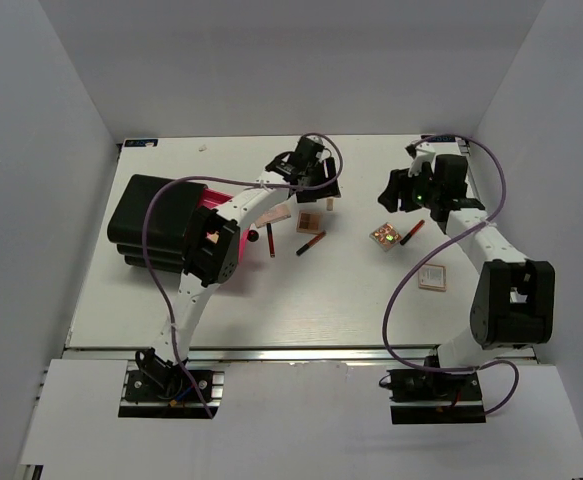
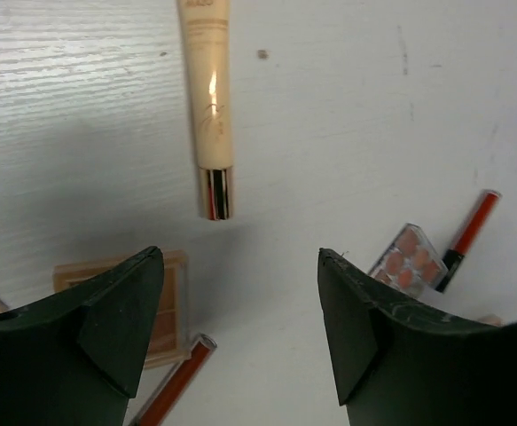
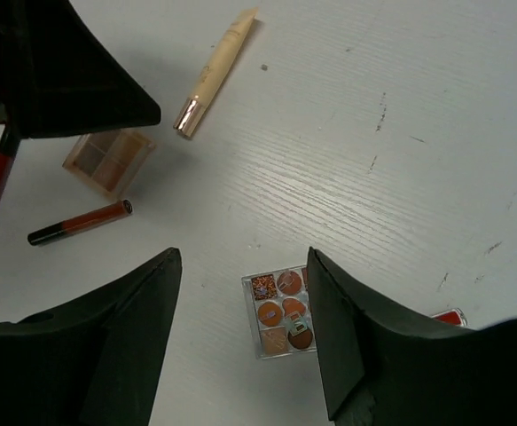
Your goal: Organize the makeup
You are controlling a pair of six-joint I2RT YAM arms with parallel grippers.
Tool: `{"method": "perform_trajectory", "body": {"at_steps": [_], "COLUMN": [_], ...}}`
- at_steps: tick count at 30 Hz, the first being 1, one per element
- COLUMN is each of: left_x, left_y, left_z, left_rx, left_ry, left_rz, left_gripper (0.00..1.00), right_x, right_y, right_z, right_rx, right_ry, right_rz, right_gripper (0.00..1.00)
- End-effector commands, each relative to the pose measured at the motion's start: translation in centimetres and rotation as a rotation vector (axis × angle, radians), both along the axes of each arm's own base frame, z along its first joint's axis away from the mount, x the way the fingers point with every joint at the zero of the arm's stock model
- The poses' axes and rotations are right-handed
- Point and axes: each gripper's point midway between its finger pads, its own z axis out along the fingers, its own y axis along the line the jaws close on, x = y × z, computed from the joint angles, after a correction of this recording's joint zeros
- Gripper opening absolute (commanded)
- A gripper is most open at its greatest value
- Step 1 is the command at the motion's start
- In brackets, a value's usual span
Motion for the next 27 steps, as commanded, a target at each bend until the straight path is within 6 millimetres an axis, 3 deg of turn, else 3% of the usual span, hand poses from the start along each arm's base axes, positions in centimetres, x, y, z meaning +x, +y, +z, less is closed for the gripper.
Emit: {"method": "perform_trajectory", "body": {"at_steps": [1, 4, 9, 13, 22, 25, 26, 27], "left_x": [1.3, 2.1, 3.4, 4.0, 4.5, 4.1, 3.8, 3.7], "left_y": [-0.3, -0.7, -1.3, -1.0, 0.3, 0.3, 0.5, 0.5], "left_z": [4.3, 2.5, 1.6, -1.4, -4.7, -5.7, -6.3, -6.1], "left_rx": [0.014, 0.078, 0.131, 0.206, 0.344, 0.361, 0.378, 0.381], "left_ry": [-0.136, -0.19, -0.274, -0.269, -0.301, -0.287, -0.281, -0.284], "left_rz": [0.064, 0.079, 0.093, 0.107, 0.143, 0.118, 0.103, 0.095], "left_gripper": [0.79, 0.78, 0.76, 0.7, 0.62, 0.55, 0.5, 0.38], "right_x": [-0.2, -0.6, -1.3, -1.6, -2.5, -2.9, -2.9, -3.0], "right_y": [-1.4, -2.9, -2.9, -2.7, -2.5, -2.3, -2.4, -2.4], "right_z": [1.3, 0.9, 0.8, 0.9, 1.5, 1.3, 1.3, 1.3], "right_rx": [0.071, 0.077, 0.117, 0.141, 0.16, 0.168, 0.169, 0.171], "right_ry": [-0.013, -0.001, 0.021, 0.036, 0.033, 0.041, 0.042, 0.043], "right_rz": [-0.056, -0.086, -0.099, -0.109, -0.103, -0.106, -0.109, -0.111], "right_gripper": [0.64, 0.63, 0.64, 0.63, 0.63, 0.63, 0.63, 0.63]}}
